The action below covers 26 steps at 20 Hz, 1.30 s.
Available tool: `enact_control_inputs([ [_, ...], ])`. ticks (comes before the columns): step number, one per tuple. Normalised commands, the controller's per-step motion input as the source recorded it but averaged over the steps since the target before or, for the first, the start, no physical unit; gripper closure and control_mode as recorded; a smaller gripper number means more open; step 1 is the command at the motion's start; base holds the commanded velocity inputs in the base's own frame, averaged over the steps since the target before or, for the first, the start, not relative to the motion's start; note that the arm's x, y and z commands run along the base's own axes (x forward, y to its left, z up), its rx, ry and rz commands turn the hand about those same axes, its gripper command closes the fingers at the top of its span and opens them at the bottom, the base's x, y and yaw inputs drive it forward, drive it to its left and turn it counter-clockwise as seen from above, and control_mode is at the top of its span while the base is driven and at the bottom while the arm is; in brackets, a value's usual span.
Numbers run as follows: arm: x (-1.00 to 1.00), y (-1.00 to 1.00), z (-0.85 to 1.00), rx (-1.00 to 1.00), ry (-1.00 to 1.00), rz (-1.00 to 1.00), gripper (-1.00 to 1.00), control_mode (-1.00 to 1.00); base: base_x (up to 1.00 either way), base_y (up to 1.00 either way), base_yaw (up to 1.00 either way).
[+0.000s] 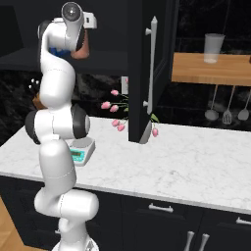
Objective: Pick the honey bottle and place it on the digital scale for weighing, and close the cabinet.
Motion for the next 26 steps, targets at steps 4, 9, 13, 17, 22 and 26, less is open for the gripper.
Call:
enact_control_inputs([
  [4,-0.01,0.00,0.00,0.00,-0.01,0.00,1.00,-1.00,0.00,0.00,0.00],
  [9,-0.06,0.00,0.00,0.00,-0.07,0.00,1.00,-1.00,0.00,0.00,0.00],
  [13,-0.06,-0.01,0.00,0.00,-0.12,0.00,1.00,-1.00,0.00,0.00,0.00],
  [17,-0.27,-0.03,0.06,0.00,-0.16,0.00,1.00,-1.00,0.00,0.00,0.00],
  [22,-0.70,-0.01,0.15,0.00,-0.21,0.00,1.00,-1.00,0.00,0.00,0.00],
  [26,-0.86,-0.07,0.02,0.00,-0.10,0.00,1.00,-1.00,0.00,0.00,0.00],
])
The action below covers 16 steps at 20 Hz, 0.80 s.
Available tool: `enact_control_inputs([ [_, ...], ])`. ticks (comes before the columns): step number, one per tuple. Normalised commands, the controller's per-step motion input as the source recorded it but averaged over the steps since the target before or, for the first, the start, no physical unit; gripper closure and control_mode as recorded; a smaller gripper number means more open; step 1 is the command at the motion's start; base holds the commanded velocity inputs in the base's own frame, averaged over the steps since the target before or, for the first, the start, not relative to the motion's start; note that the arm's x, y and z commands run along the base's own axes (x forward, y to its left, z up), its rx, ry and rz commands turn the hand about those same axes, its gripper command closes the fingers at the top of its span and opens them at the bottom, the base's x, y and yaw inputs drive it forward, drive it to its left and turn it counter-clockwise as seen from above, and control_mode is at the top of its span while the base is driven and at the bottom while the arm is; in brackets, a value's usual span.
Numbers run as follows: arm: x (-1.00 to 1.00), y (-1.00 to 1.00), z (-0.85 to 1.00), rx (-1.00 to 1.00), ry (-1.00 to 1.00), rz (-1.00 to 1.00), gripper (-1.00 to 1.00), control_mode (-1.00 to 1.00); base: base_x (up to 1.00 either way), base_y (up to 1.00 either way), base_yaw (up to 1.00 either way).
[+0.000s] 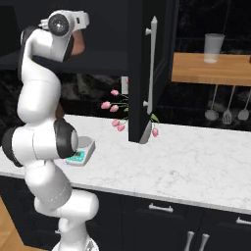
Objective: Pick the honey bottle and place it on the digital scale for weighing, and close the cabinet.
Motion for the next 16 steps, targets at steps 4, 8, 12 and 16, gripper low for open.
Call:
enact_control_inputs([
  [4,-0.94,-0.13,0.00,0.05,-0.02,-0.01,1.00,-1.00,0.00,0.00,0.00],
  [8,-0.96,-0.14,0.23,0.09,-0.06,-0.03,1.00,-1.00,0.00,0.00,0.00],
  [12,-1.00,-0.22,0.11,0.08,0.09,-0.06,1.00,-1.00,0.00,0.00,0.00],
  [16,-0.93,-0.47,-0.24,0.00,0.39,0.03,1.00,-1.00,0.00,0.00,0.00],
])
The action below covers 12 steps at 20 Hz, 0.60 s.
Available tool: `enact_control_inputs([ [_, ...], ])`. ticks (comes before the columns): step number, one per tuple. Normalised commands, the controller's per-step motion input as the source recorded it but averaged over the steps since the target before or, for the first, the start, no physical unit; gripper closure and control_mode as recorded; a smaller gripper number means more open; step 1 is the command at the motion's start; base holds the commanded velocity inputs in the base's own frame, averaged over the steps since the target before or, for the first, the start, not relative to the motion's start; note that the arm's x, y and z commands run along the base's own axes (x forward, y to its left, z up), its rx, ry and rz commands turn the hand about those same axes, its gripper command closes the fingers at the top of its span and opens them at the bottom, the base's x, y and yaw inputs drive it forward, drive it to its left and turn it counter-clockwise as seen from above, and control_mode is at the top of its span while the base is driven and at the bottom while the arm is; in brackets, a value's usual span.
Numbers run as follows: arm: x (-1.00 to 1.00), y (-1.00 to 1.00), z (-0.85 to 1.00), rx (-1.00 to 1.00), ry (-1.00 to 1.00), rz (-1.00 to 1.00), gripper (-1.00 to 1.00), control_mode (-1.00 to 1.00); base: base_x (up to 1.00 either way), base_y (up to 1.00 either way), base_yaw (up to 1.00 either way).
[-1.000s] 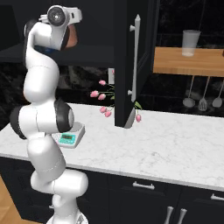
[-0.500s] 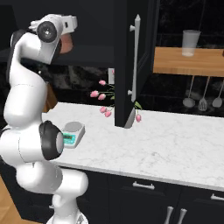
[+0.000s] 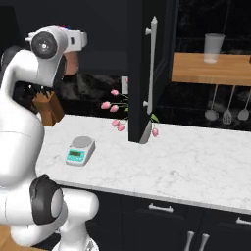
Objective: Pick the honey bottle and place it on the digital scale for weighing, and close the cabinet.
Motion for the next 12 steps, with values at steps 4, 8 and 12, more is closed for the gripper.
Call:
enact_control_inputs([
  [4,-1.00,-0.40,-0.69,0.00,0.23,0.15,1.00,-1.00,0.00,0.00,0.00],
  [8,-0.89,-0.17,-1.00,0.00,0.00,0.24,1.00,-1.00,0.00,0.00,0.00],
  [12,-0.18,-0.06,-1.00,0.06,0.00,0.24,1.00,-1.00,0.00,0.00,0.00],
])
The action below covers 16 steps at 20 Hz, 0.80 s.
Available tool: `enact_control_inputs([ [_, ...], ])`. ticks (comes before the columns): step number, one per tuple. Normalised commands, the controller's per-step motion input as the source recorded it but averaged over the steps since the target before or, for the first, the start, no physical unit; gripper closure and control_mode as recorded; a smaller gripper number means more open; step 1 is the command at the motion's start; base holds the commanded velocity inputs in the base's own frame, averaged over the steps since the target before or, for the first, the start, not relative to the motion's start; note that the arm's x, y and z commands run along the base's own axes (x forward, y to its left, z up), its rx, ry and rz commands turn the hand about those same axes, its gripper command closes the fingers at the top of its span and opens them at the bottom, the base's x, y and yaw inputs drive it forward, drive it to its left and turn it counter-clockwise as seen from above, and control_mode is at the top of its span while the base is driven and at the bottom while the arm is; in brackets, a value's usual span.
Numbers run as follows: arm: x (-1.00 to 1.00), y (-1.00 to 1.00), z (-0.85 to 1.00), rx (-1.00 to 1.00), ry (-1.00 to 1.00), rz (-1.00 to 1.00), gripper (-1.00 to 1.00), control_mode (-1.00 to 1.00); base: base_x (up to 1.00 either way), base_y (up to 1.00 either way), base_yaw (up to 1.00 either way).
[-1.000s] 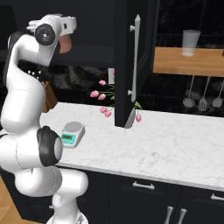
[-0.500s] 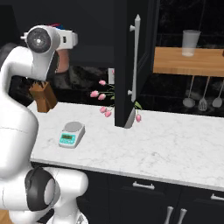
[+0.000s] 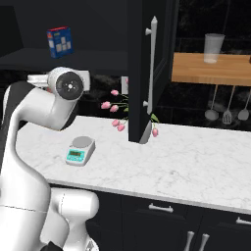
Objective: Pick the honey bottle and place it on the digital scale for weighing, and close the cabinet.
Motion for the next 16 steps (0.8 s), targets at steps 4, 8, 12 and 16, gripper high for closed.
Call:
enact_control_inputs([
  [4,0.13,0.00,-1.00,0.02,-0.01,0.21,1.00,-1.00,0.00,0.00,0.00],
  [8,0.16,0.00,-1.00,0.00,0.00,0.24,1.00,-1.00,0.00,0.00,0.00],
  [12,0.25,0.00,-0.79,0.00,-0.03,0.23,1.00,-1.00,0.00,0.00,0.00],
  [16,0.23,0.00,-0.61,-0.04,-0.17,0.14,1.00,-1.00,0.00,0.00,0.00],
])
